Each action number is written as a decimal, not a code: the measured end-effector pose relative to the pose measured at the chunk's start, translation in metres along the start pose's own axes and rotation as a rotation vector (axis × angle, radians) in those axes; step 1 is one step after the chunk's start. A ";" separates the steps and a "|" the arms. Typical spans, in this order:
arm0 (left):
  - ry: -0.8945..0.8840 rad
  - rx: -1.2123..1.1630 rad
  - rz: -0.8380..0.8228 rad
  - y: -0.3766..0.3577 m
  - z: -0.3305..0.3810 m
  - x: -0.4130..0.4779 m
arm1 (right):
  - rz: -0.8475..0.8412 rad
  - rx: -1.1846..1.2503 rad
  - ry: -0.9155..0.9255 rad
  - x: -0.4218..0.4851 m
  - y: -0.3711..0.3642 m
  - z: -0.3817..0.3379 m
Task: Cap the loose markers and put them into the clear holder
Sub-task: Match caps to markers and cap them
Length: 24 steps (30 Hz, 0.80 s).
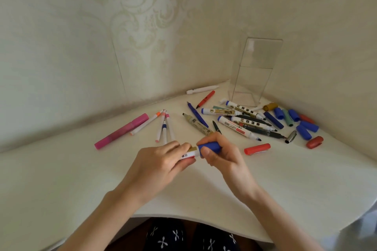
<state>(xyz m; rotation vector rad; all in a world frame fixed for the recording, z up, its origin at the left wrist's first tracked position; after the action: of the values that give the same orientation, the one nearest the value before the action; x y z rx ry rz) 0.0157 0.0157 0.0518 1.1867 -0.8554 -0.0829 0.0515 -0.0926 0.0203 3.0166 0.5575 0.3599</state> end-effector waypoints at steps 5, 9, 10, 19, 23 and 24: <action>0.384 -0.018 0.109 0.010 -0.049 -0.003 | 0.147 -0.158 -0.120 0.012 0.019 0.015; 0.747 0.094 0.045 0.009 -0.125 -0.026 | 0.423 -0.194 -0.216 0.002 0.070 0.019; 0.771 0.146 0.000 0.009 -0.140 -0.029 | 0.448 -0.224 -0.216 -0.001 0.077 0.019; 0.766 0.252 0.046 0.006 -0.146 -0.003 | 0.313 -0.495 -0.106 0.003 0.051 0.014; 0.713 0.079 0.059 -0.025 -0.079 0.039 | 0.308 -0.643 -0.090 0.007 0.064 -0.003; 0.731 0.064 0.001 -0.042 -0.069 0.051 | 0.341 -0.685 -0.091 0.009 0.076 -0.007</action>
<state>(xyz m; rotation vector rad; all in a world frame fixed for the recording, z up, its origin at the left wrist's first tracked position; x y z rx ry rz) 0.1095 0.0271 0.0372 1.1558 -0.2142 0.3638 0.0846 -0.1606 0.0366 2.4238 -0.0918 0.3366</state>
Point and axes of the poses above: each hand's wrist, its own x-axis towards the middle knuckle, its own y-axis out of the back of the hand, z = x × y, the point moved 9 cm from there along x, towards the middle knuckle, and after that the axes turned 1 degree about -y, right-handed, at the moved point
